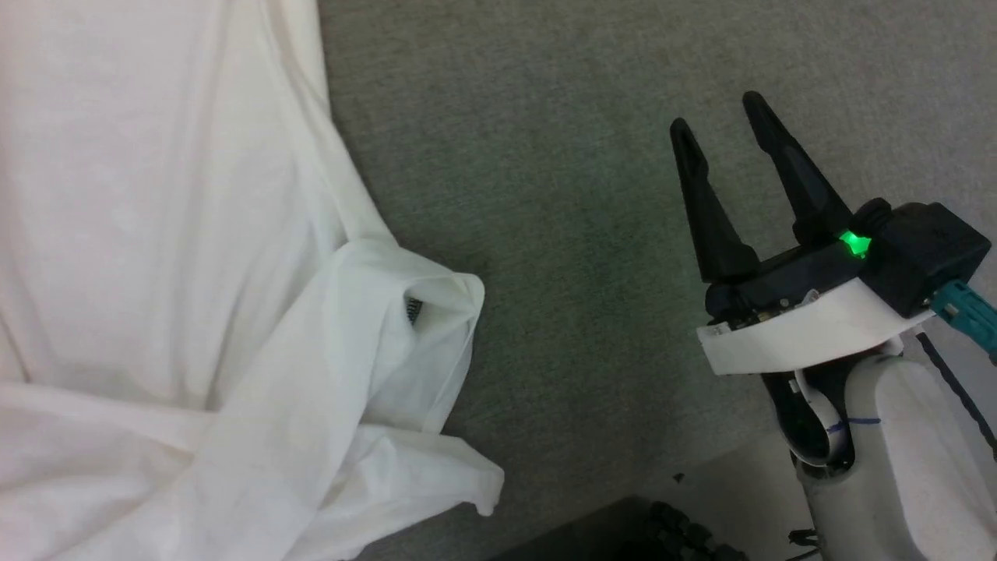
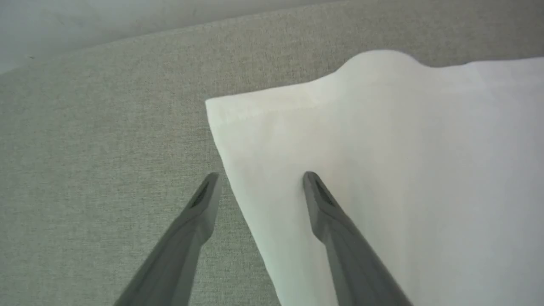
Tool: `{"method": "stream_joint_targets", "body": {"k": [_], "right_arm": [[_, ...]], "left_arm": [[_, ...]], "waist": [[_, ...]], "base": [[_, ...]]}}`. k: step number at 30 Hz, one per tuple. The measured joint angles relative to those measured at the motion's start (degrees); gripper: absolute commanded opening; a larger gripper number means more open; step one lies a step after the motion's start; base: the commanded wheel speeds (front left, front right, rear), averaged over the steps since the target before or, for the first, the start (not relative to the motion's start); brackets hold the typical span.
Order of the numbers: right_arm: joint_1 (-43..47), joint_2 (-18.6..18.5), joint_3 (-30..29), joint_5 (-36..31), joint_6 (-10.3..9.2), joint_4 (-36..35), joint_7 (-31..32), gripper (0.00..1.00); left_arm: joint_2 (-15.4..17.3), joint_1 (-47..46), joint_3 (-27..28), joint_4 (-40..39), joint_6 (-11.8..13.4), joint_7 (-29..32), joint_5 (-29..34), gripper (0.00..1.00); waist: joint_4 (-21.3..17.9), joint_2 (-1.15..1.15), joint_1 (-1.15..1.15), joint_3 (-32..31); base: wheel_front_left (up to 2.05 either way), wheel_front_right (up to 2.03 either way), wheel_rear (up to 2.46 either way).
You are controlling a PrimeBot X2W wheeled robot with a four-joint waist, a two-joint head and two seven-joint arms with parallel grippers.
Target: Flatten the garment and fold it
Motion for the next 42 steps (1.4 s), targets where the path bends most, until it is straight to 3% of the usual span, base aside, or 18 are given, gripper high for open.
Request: {"method": "stream_joint_targets", "body": {"k": [7, 8, 9, 10, 14, 18, 23, 29, 35, 42], "right_arm": [[0.01, -0.01, 0.65, 0.44, 0.00, 1.07, -0.51, 1.00], [0.01, 0.00, 0.69, 0.44, 0.00, 1.14, -0.51, 1.00], [0.01, 0.00, 0.73, 0.44, 0.00, 1.24, -0.51, 1.00], [0.01, 0.01, 0.75, 0.44, 0.00, 1.29, -0.51, 1.00], [0.00, -0.01, 0.69, 0.42, 0.00, 1.52, -0.18, 1.00], [-0.03, -0.02, 0.64, 0.44, 0.00, 1.97, 0.94, 1.00], [-1.13, 0.01, 0.35, 2.01, 0.00, 3.49, 3.38, 1.00], [-7.02, -0.01, -0.67, 5.13, 0.00, 7.78, 7.94, 1.00], [-20.78, -1.12, -0.08, 10.29, -0.01, 18.09, 15.39, 1.00], [-41.86, -5.24, 3.47, 17.69, -0.01, 37.11, 24.58, 1.00]], "left_arm": [[3.72, 0.80, 2.02, -1.67, 2.24, 6.79, -0.94, 1.00], [3.87, 1.22, 2.83, -2.37, 3.02, 7.34, -1.55, 0.64], [3.93, 1.86, 3.59, -3.10, 3.74, 7.57, -2.12, 0.42], [3.88, 2.68, 4.33, -3.98, 4.50, 7.72, -2.66, 0.00], [3.46, 6.48, 5.90, -7.48, 7.03, 6.02, -3.37, 0.00], [2.63, 10.46, 6.32, -8.98, 7.99, 0.23, -2.92, 0.00], [0.26, 13.64, 4.52, -7.48, 6.17, -12.69, -0.29, 0.00], [-4.89, 15.08, 1.96, -5.48, 4.41, -29.34, 1.97, 0.00], [-7.76, 14.96, 0.73, -5.54, 3.76, -40.29, 3.21, 0.00], [-11.54, 9.94, -2.19, -6.30, 2.42, -44.61, 3.78, 0.00]], "waist": [[-2.93, 0.00, -0.03, 3.02], [-3.21, 0.00, -0.03, 3.27], [-3.44, 0.00, -0.03, 3.46], [-3.63, 0.00, -0.03, 3.60], [-3.64, 0.00, -0.03, 3.39], [-3.07, 0.00, -0.02, 2.33], [-1.77, 0.00, 0.00, 0.30], [0.87, 0.00, 0.00, -2.78], [4.66, 0.00, -0.01, -5.17], [9.92, 0.00, -0.01, -5.40]], "base": [[0.00, 0.00, 0.00], [0.00, 0.00, 0.00], [0.00, 0.00, 0.00], [0.00, 0.00, 0.00], [0.00, 0.00, 0.00], [0.00, 0.00, 0.00], [0.00, 0.00, 0.00], [0.00, 0.00, 0.00], [0.00, 0.00, 0.00], [0.00, 0.00, 0.00]]}}
